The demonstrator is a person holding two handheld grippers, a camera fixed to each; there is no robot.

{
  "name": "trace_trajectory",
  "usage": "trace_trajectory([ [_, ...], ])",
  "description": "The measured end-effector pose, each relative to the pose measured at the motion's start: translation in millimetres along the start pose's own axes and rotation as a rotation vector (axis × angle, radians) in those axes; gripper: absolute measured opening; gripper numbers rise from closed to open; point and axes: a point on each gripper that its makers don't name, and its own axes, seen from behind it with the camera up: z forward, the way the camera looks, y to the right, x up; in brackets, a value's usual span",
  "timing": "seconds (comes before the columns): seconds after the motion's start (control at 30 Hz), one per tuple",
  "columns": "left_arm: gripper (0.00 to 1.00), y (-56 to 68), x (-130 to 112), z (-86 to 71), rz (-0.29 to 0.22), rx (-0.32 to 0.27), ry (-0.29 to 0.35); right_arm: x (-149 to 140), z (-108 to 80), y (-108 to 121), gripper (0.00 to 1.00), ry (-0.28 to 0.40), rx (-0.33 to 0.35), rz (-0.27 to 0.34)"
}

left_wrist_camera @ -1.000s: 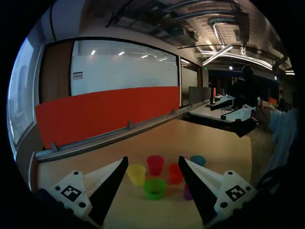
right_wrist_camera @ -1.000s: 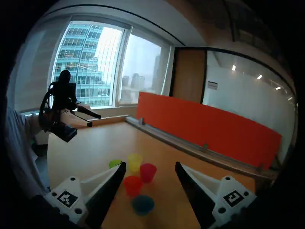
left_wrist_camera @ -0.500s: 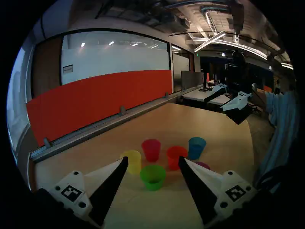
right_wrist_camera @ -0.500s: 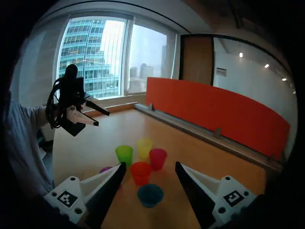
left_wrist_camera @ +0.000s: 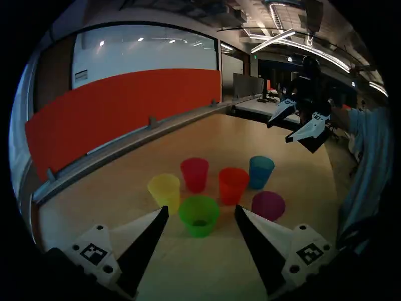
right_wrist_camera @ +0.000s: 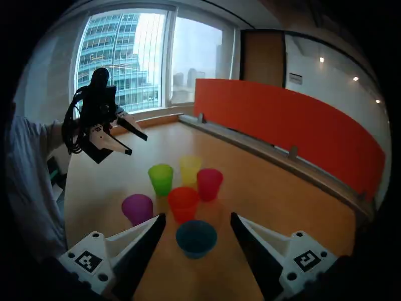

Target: Pour water

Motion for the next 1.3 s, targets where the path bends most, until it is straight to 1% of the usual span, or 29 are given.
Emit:
trace_trajectory([
  [0.27, 0.98, 4.4, -25.7, 13.5, -0.002, -0.036, -0.075, -29.8, 8.4, -2.7, 1.0, -0.066, 0.025, -0.009],
  [0.37, 0.98, 3.9, -32.9, 16.8, 0.004, -0.045, -0.099, -39.3, 11.2, -4.9, 1.0, -0.086, 0.037, -0.006],
  [0.47, 0.99, 0.8, -38.4, 19.8, 0.01, -0.043, -0.115, -48.1, 13.5, -7.1, 1.0, -0.103, 0.049, 0.0],
  [0.57, 0.98, -0.7, -43.7, 23.3, 0.007, -0.048, -0.131, -57.3, 16.5, -7.2, 1.0, -0.122, 0.051, -0.003],
  [0.67, 0.98, -2.4, -48.4, 28.4, -0.005, -0.054, -0.142, -65.4, 20.6, -6.9, 1.0, -0.137, 0.05, -0.011],
  [0.8, 0.98, -5.5, -55.3, 35.4, -0.007, -0.059, -0.155, -74.2, 27.1, -6.9, 1.0, -0.152, 0.05, -0.014],
  [1.07, 0.98, -13.1, -69.8, 50.8, 0.001, -0.057, -0.185, -90.0, 42.6, -4.7, 1.0, -0.174, 0.051, 0.0],
  [1.3, 0.98, -17.8, -75.3, 62.7, -0.004, -0.058, -0.194, -98.8, 57.6, -2.0, 1.0, -0.182, 0.053, 0.015],
])
